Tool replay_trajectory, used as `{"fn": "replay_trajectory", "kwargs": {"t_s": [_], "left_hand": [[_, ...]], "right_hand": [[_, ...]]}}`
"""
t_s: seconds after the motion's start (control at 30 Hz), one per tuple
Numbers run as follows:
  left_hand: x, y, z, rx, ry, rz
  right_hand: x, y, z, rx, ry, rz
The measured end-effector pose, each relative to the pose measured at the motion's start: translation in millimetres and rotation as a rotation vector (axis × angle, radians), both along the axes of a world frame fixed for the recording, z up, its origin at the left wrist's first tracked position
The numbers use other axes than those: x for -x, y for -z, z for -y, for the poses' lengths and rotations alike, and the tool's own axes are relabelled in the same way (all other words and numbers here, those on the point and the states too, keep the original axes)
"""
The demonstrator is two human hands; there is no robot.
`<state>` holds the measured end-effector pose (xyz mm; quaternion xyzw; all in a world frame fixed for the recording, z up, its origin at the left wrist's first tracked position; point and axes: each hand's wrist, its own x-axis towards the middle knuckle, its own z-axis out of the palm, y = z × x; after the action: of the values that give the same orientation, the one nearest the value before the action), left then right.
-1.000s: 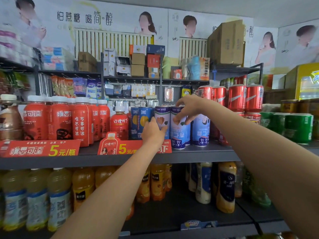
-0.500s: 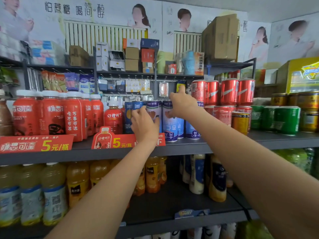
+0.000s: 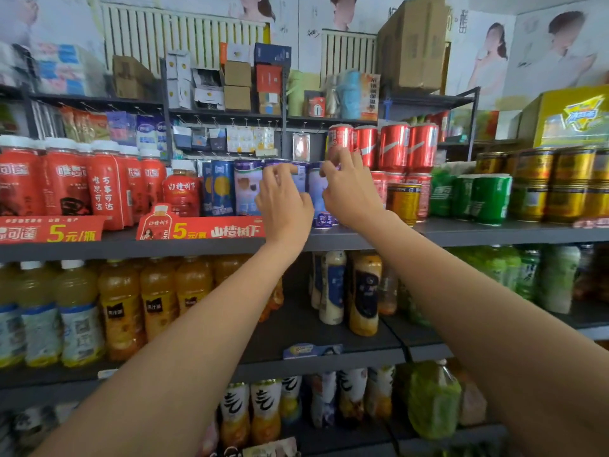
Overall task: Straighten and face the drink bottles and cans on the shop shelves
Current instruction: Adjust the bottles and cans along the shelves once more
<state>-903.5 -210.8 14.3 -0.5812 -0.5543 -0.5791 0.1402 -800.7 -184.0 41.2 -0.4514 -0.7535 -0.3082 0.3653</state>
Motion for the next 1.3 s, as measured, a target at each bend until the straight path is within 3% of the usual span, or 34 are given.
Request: {"fn": "replay_trajectory", "kwargs": {"t_s": [0.1, 0.2, 0.3, 0.47, 0.67, 0.87, 1.1, 1.3], "left_hand": [[-37.7, 1.0, 5.0, -0.002, -0.007, 0.011], [-79.2, 1.5, 3.8, 0.018, -0.025, 0.012], [-116.6, 3.1, -2.9, 0.08, -0.049, 0.026], [-144.2, 3.2, -17.7, 0.156, -0.096, -0.064], [-139.0, -0.1, -40.0, 0.157, -0.137, -0.073], [-179.7, -4.6, -71.8, 0.038, 0.057, 0.069], [-225.9, -8.8, -94.2, 0.06, 0.144, 0.148], [-245.4, -17.5, -102.4, 0.222, 0.199, 0.265]], "right_hand": [[-38.6, 0.7, 0.3, 0.027, 0.077, 0.0], [-87.8, -2.4, -10.1, 0.111, 0.164, -0.251], [-138.4, 2.5, -31.1, 0.344, 0.237, -0.408], [-165.7, 2.1, -73.0, 0.642, 0.083, -0.514], [-146.6, 18.2, -110.7, 0.65, -0.06, -0.608], [-168.5, 17.7, -120.2, 0.551, -0.236, -0.601], [-176.4, 16.9, -113.7, 0.507, -0.338, -0.679], [-216.0, 11.1, -104.3, 0.491, -0.512, -0.73]]}}
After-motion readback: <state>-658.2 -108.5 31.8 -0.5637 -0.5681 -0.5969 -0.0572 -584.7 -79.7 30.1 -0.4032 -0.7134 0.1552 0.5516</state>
